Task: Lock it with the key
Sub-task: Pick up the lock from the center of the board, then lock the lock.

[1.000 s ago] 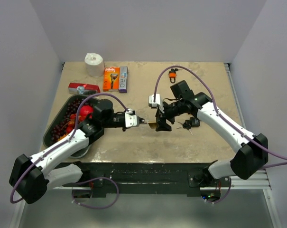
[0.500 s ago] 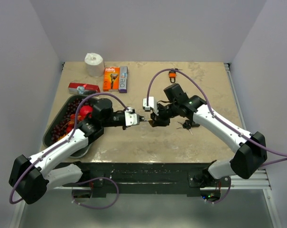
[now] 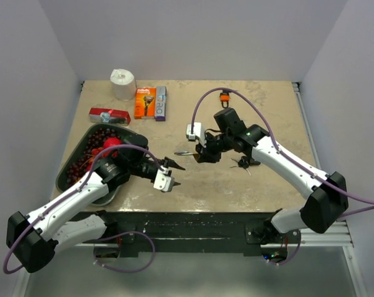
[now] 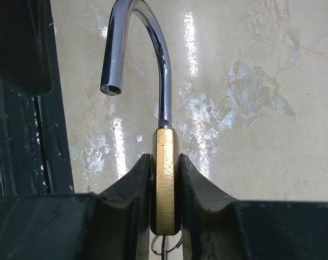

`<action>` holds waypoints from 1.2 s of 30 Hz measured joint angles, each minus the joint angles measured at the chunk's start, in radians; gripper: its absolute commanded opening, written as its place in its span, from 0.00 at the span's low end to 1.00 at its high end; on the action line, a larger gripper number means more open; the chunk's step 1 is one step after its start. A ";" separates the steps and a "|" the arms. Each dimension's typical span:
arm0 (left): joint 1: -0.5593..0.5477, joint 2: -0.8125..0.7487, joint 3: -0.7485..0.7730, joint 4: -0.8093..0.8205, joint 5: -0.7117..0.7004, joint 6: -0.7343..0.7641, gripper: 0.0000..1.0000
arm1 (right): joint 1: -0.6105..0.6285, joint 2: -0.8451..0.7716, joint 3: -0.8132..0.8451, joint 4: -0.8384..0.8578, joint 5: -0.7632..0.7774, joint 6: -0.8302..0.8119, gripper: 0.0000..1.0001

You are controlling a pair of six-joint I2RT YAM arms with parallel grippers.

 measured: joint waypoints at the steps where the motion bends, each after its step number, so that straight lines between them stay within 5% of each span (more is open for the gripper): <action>1: 0.000 0.006 0.002 -0.044 0.000 0.021 0.53 | 0.000 -0.002 0.000 0.003 0.000 0.002 0.00; 4: 0.004 0.027 0.023 -0.155 -0.001 0.065 0.50 | 0.000 -0.018 0.000 0.013 -0.004 0.006 0.00; 8: 0.064 -0.002 0.036 -0.182 0.034 0.009 0.63 | 0.000 -0.063 -0.002 0.026 -0.014 0.005 0.00; 13: 0.185 -0.140 0.028 0.018 0.026 -0.231 0.70 | 0.000 -0.107 -0.019 0.045 -0.016 -0.005 0.00; 19: 0.190 -0.140 0.026 0.190 0.017 -0.347 0.76 | 0.000 -0.101 -0.032 0.044 -0.017 -0.013 0.00; 23: 0.145 -0.071 0.026 0.179 -0.003 -0.313 0.70 | 0.000 -0.097 -0.030 0.042 -0.027 -0.013 0.00; 28: 0.042 -0.037 0.024 0.046 -0.021 -0.141 0.50 | 0.001 -0.093 -0.023 0.036 -0.043 -0.011 0.00; 36: 0.072 -0.042 -0.017 -0.137 -0.085 0.050 0.47 | 0.002 -0.093 -0.018 0.034 -0.069 -0.008 0.00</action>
